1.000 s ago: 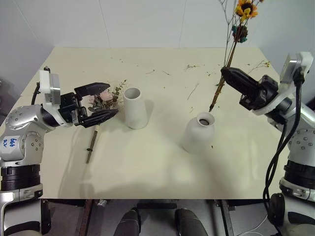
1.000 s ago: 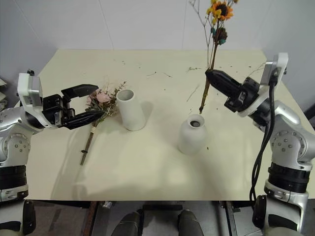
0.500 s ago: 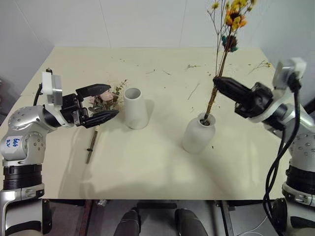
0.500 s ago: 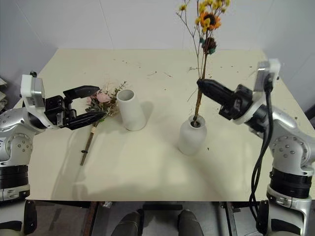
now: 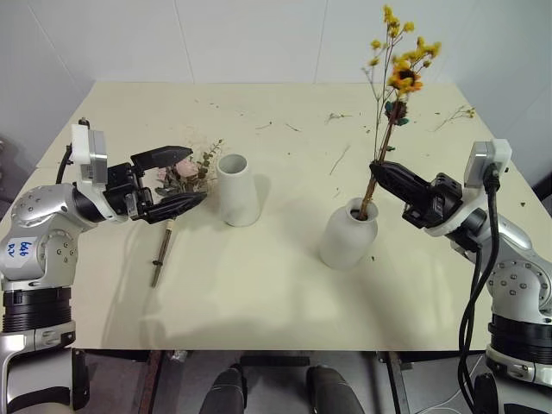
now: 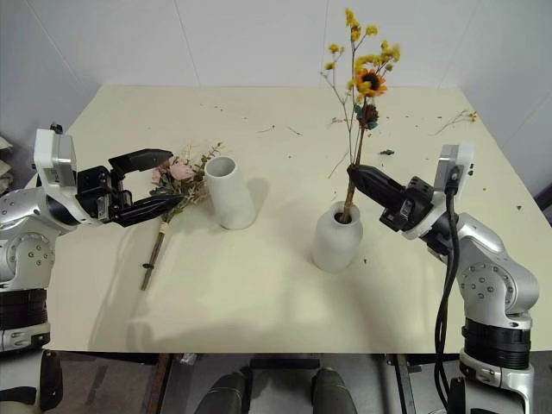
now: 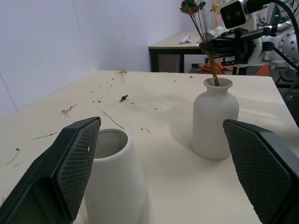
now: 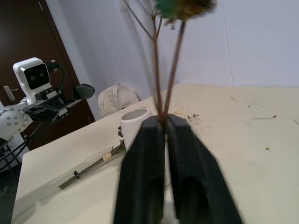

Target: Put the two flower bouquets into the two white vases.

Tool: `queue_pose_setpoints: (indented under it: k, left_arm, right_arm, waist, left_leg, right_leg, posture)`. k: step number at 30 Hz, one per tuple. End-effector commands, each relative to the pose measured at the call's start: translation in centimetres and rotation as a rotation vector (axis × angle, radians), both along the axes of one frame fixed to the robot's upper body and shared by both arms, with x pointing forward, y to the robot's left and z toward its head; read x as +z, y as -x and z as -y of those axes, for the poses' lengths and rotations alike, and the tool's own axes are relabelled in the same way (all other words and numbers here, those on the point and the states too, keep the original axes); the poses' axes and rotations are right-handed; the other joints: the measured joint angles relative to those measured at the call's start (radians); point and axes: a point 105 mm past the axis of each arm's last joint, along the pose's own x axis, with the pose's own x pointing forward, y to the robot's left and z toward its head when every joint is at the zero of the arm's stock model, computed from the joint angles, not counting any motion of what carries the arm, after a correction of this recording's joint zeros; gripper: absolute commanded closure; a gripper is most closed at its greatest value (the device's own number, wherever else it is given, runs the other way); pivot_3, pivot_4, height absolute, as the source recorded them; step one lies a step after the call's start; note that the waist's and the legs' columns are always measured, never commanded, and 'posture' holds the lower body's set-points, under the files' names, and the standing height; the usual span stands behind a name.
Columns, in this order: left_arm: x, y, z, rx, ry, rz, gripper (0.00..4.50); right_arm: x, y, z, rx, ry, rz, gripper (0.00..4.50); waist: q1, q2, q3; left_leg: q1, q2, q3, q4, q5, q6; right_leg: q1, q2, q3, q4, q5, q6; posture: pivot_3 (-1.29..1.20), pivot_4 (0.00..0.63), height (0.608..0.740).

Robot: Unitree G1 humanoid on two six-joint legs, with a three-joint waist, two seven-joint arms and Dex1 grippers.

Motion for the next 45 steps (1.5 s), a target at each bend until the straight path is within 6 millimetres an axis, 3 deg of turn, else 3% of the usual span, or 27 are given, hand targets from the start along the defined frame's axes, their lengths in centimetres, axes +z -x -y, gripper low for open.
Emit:
queue_pose_setpoints:
  k: [1, 4, 8, 10, 14, 18, 22, 27, 33, 37, 40, 45]
  left_arm:
    - [1.3, 0.4, -1.6, 0.087, -0.068, 0.075, 0.00]
    - [0.0, 0.5, -3.0, 0.155, -0.225, 0.077, 0.00]
    - [0.4, 0.3, -4.7, 0.274, -0.220, 0.059, 0.00]
    - [0.1, 0.1, -5.4, 0.331, -0.229, 0.024, 0.00]
    - [-2.2, -0.4, -7.7, 0.461, -0.286, -0.152, 0.00]
    - [-5.4, -0.9, -9.0, 0.582, -0.282, -0.449, 0.00]
    - [-7.1, -1.3, -7.5, 0.586, -0.294, -0.549, 0.00]
    - [-9.0, -3.0, -6.5, 0.729, -0.349, -0.633, 0.00]
    - [-10.3, -4.5, -4.8, 0.746, -0.379, -0.713, 0.00]
    - [-11.4, -4.7, -3.0, 0.729, -0.412, -0.788, 0.00]
    - [-12.1, -4.3, -2.8, 0.714, -0.448, -0.828, 0.00]
    - [-12.3, -4.1, -4.0, 0.758, -0.480, -0.841, 1.27]
  right_arm:
    - [1.7, 1.4, 0.6, -0.004, 0.032, 0.078, 2.92]
    - [1.6, 1.5, 0.8, 0.001, 0.104, 0.090, 1.87]
    - [2.0, 1.5, 1.7, 0.026, 0.221, 0.107, 0.48]
    - [2.0, 1.4, 2.8, 0.023, 0.298, 0.104, 0.03]
    - [2.1, 1.6, 4.6, 0.029, 0.458, 0.103, 0.03]
    - [2.2, 2.3, 5.8, 0.060, 0.570, 0.090, 0.03]
    - [3.4, 2.7, 6.1, 0.037, 0.574, 0.193, 0.03]
    - [3.0, 4.0, 4.1, 0.100, 0.574, 0.234, 0.03]
    - [2.5, 5.2, 2.6, 0.141, 0.554, 0.227, 0.03]
    - [2.3, 5.7, 2.5, 0.153, 0.536, 0.215, 0.03]
    - [2.1, 6.0, 2.1, 0.183, 0.535, 0.181, 0.03]
    - [2.1, 6.0, 1.8, 0.186, 0.522, 0.178, 0.00]
  waist:
    - [-0.001, 0.000, 0.000]
    - [-0.004, 0.000, 0.000]
    - [0.001, 0.000, 0.000]
    - [0.002, 0.000, 0.000]
    - [0.001, 0.000, 0.000]
    - [0.000, 0.001, 0.001]
    - [-0.002, 0.001, 0.001]
    - [0.002, 0.001, 0.001]
    - [0.004, 0.000, 0.001]
    - [0.003, 0.000, 0.000]
    - [0.002, 0.000, 0.000]
    - [0.001, 0.000, 0.000]
  left_leg:
    - [0.000, 0.000, 0.000, 0.000, 0.000, 0.000]
    - [0.000, 0.000, 0.000, -0.001, 0.000, 0.000]
    - [0.000, 0.000, 0.000, -0.002, 0.000, 0.000]
    - [0.000, 0.000, 0.000, -0.002, 0.000, 0.000]
    - [0.000, 0.000, 0.001, -0.003, -0.001, 0.001]
    - [0.000, 0.000, 0.001, -0.003, -0.001, 0.002]
    - [0.000, 0.000, 0.001, -0.003, -0.001, 0.001]
    - [0.000, 0.000, 0.001, -0.003, -0.001, 0.001]
    - [-0.001, -0.001, 0.001, -0.002, -0.001, 0.001]
    - [-0.001, -0.001, 0.001, -0.001, -0.001, 0.001]
    - [0.000, -0.001, 0.000, -0.001, -0.001, 0.001]
    - [0.000, -0.001, 0.001, -0.001, -0.001, 0.001]
  right_leg:
    - [0.000, 0.000, 0.000, 0.000, 0.000, 0.000]
    - [0.000, 0.000, 0.000, -0.001, 0.000, 0.000]
    - [0.000, 0.000, 0.000, -0.003, 0.000, 0.000]
    - [0.000, -0.001, 0.000, -0.003, 0.000, 0.000]
    - [0.001, -0.001, 0.000, -0.004, 0.000, 0.000]
    - [0.000, -0.001, 0.000, -0.004, 0.000, 0.000]
    - [0.000, 0.000, 0.000, -0.004, 0.000, 0.000]
    - [0.000, 0.000, 0.000, -0.004, 0.000, 0.000]
    - [0.000, -0.001, 0.000, -0.004, 0.000, 0.000]
    - [0.000, -0.001, 0.000, -0.004, 0.000, 0.001]
    - [0.000, -0.001, 0.000, -0.003, 0.000, 0.001]
    - [0.001, -0.001, 0.000, -0.003, 0.000, 0.001]
  posture:
    - [0.00, 0.150, 0.740]
    - [0.00, 0.150, 0.740]
    - [0.00, 0.150, 0.740]
    - [0.00, 0.150, 0.740]
    - [0.00, 0.150, 0.740]
    - [0.00, 0.150, 0.740]
    - [0.00, 0.150, 0.740]
    - [0.00, 0.150, 0.740]
    - [0.00, 0.150, 0.740]
    - [0.00, 0.150, 0.740]
    - [0.00, 0.150, 0.740]
    - [0.00, 0.150, 0.740]
